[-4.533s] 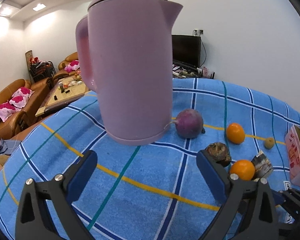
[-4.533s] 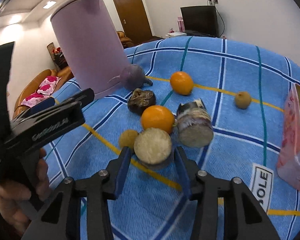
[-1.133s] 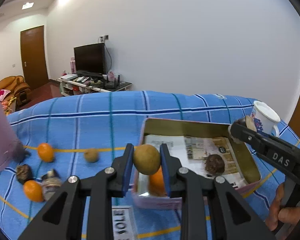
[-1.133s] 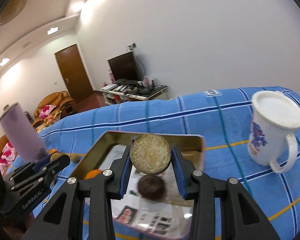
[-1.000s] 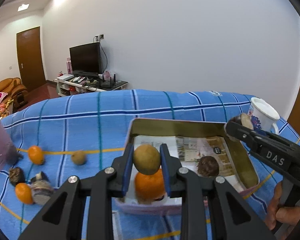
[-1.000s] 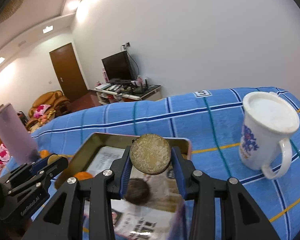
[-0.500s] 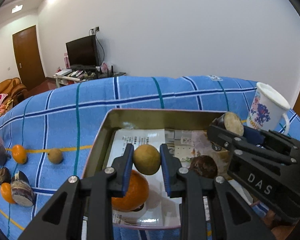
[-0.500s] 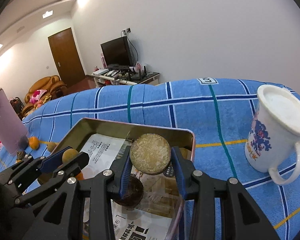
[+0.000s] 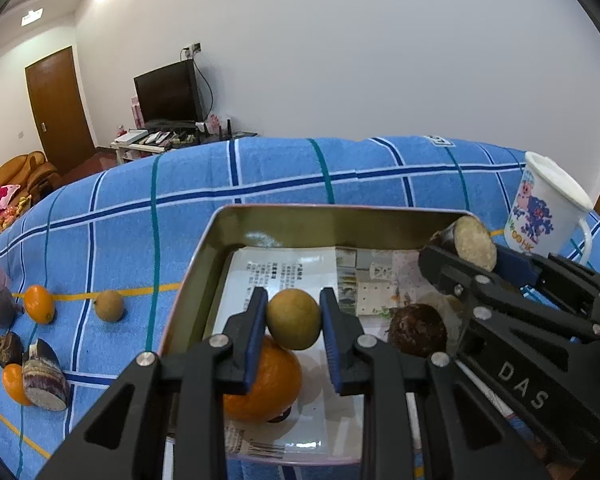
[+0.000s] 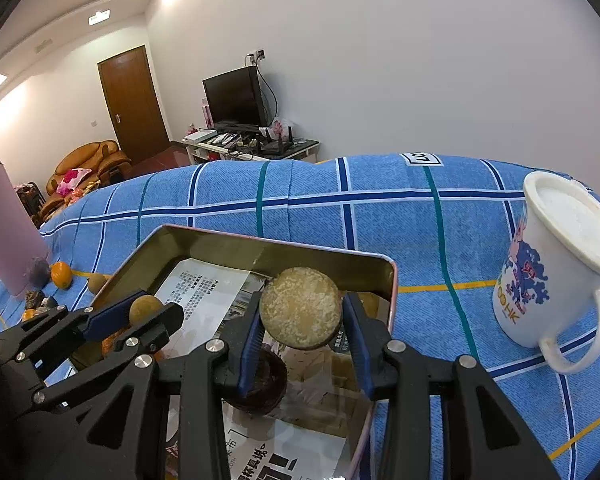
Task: Organize fruits
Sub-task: 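Open both tools to drop the brown fruit and tea cake into the tin, then move both tools back toward the items beside the kettle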
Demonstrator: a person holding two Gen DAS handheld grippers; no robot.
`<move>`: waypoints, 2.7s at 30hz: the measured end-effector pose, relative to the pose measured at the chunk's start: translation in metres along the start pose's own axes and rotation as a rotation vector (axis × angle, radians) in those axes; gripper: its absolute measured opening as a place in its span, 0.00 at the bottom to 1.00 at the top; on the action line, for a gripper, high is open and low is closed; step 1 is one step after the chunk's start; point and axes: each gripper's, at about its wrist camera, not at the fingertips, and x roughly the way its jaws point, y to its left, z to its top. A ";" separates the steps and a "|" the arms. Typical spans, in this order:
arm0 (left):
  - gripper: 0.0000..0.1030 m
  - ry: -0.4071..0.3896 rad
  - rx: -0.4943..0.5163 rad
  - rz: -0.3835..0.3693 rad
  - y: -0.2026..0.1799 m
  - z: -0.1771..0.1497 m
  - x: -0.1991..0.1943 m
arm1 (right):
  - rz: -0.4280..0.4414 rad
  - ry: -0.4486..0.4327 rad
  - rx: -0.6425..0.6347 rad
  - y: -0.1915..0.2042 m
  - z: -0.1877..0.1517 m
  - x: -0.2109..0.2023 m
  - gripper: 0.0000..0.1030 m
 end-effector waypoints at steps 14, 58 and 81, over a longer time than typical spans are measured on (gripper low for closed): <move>0.92 -0.098 -0.014 0.079 -0.003 -0.002 -0.017 | 0.044 -0.080 0.032 -0.006 0.002 -0.017 0.47; 1.00 -0.203 -0.137 0.316 0.095 -0.041 -0.068 | -0.037 -0.372 -0.048 0.053 -0.023 -0.068 0.78; 1.00 -0.188 -0.192 0.360 0.152 -0.057 -0.080 | 0.052 -0.274 -0.064 0.115 -0.029 -0.050 0.78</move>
